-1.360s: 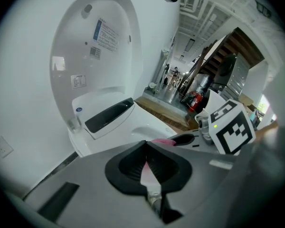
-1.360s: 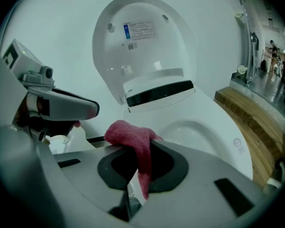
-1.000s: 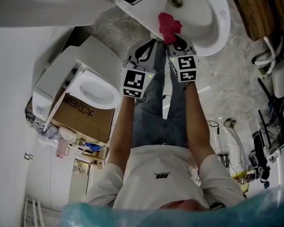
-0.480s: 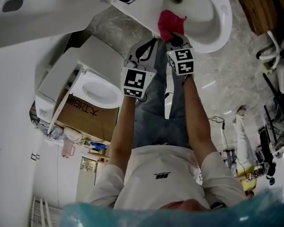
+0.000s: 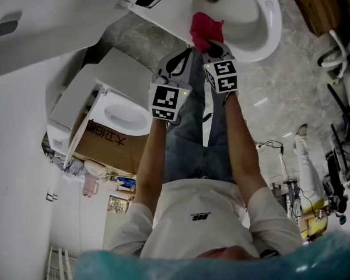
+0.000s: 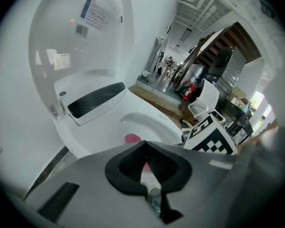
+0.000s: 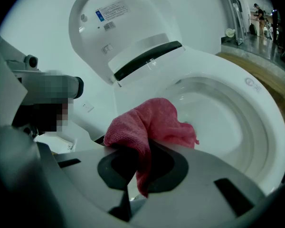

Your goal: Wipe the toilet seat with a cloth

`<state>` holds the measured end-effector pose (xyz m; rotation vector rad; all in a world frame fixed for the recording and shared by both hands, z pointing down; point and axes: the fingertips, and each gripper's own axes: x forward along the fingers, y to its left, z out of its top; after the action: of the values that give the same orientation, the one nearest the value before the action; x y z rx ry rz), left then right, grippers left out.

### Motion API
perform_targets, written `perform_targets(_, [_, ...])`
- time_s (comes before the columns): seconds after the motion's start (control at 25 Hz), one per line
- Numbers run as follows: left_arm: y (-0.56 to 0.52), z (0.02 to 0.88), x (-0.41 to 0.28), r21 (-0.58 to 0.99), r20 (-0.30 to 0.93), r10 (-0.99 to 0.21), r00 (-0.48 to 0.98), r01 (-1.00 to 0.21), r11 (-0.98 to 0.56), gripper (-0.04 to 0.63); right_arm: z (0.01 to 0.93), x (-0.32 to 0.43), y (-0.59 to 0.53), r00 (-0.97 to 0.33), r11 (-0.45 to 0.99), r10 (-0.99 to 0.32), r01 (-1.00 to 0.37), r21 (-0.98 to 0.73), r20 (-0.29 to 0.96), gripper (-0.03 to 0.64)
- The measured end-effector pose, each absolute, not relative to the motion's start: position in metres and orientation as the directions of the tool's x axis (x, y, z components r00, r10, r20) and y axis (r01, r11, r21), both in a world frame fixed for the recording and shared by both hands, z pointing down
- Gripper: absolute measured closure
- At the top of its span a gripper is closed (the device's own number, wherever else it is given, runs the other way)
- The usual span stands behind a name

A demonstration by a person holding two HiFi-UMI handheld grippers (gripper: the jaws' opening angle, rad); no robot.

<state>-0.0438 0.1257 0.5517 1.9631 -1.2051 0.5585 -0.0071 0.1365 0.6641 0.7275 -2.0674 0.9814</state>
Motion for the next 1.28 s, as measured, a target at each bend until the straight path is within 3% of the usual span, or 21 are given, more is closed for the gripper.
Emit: perform_targets(1.28, [0.107, 0.556, 0.029, 0.407, 0.688, -0.454, 0.567, -0.819, -0.406, 0.584, 0.67, 0.112, 0.152, -0.485, 0.454, -0.237, -0.821, -0.345, 0.842, 0.598])
